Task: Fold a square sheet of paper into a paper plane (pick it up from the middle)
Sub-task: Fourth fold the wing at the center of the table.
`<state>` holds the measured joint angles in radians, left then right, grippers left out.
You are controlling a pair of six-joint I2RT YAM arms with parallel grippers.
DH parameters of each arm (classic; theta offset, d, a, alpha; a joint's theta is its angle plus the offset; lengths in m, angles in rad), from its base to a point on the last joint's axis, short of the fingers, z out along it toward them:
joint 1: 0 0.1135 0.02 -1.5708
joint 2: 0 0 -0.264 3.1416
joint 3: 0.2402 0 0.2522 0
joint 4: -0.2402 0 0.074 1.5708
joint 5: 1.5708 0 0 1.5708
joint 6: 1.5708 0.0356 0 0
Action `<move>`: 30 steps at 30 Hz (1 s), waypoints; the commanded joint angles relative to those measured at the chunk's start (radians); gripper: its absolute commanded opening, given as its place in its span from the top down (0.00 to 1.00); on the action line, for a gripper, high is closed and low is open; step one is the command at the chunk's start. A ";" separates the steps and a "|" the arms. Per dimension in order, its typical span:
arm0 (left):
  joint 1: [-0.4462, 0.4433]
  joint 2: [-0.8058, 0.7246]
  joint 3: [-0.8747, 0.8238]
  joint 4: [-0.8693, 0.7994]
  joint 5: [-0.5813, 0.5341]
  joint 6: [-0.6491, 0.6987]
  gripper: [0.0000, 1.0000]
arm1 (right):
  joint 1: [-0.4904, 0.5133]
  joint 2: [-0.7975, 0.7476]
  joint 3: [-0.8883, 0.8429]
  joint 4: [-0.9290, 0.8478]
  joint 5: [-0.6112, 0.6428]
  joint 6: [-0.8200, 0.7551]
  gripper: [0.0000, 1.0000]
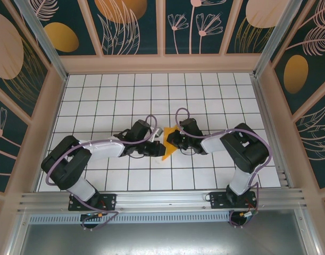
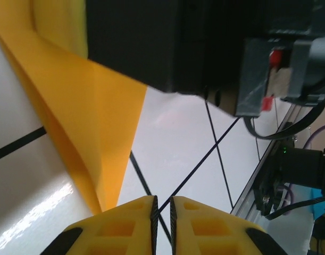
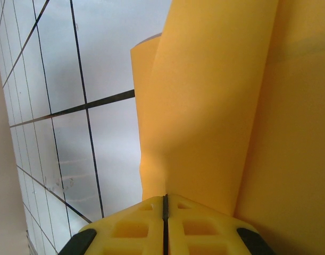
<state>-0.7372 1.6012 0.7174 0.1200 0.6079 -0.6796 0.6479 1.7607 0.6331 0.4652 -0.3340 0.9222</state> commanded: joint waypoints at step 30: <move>-0.031 0.073 -0.111 -0.050 0.029 0.018 0.84 | 0.006 0.086 -0.033 -0.207 0.122 -0.035 0.89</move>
<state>-0.7456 1.7016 0.6304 0.2146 0.6384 -0.6811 0.6491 1.7615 0.6353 0.4610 -0.3309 0.9222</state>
